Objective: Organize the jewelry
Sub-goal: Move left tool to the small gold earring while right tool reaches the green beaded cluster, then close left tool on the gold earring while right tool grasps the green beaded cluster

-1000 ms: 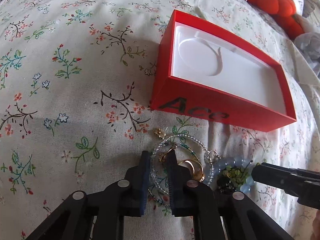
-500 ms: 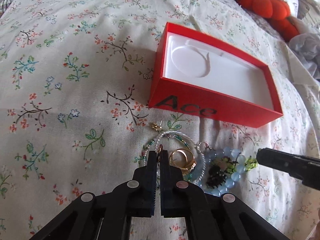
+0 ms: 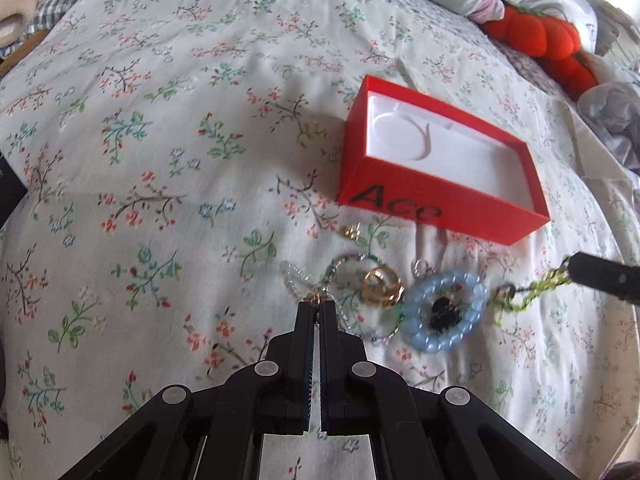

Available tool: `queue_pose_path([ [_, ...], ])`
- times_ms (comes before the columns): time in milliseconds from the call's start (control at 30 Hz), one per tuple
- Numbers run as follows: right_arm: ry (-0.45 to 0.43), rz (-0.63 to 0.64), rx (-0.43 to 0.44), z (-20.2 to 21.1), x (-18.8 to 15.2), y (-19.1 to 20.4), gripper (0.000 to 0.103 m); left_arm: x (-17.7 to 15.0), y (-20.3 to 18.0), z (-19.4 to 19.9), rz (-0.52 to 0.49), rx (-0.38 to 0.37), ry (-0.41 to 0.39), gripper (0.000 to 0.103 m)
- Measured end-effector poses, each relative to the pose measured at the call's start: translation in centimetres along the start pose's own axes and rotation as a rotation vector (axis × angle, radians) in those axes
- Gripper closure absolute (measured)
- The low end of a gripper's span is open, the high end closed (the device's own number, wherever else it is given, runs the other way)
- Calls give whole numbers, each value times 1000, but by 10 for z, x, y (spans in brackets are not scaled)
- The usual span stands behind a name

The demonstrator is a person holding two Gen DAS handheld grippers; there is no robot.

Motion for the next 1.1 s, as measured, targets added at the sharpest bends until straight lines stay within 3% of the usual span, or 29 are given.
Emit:
queue_pose_path([
  [267, 83, 2, -147, -8, -15, -39, 92, -21, 21, -16, 39, 28, 56, 103],
  [333, 111, -8, -161, -12, -19, -48, 91, -22, 24, -18, 59, 25, 69, 90],
  [367, 118, -15, -162, -13, -20, -51, 87, -22, 25, -18, 65, 25, 70, 79],
  [433, 122, -25, -166, -14, -20, -56, 73, -20, 26, -19, 64, 36, 57, 71],
  [500, 123, -38, -167, -14, -20, -59, 63, -19, 28, -23, 58, 51, 62, 70],
  [800, 193, -101, -197, -32, -33, -81, 63, -19, 38, -32, 79, 107, 67, 68],
  [967, 244, -180, -94, -42, -43, -73, 63, -21, 40, -34, 63, 111, 67, 68],
  [1100, 236, -170, -117, -44, -44, -72, 64, -20, 38, -34, 59, 110, 71, 72],
])
Point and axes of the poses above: each gripper's, at about its wrist camera, not at the fingertips, and z roughly against the way its jaws point, y to its left, x to its top, the point moved 9 cm from there along -z, roughly the way its jaws point, and after that the axes turned 9 degrees about -y, right-handed, at the moved point
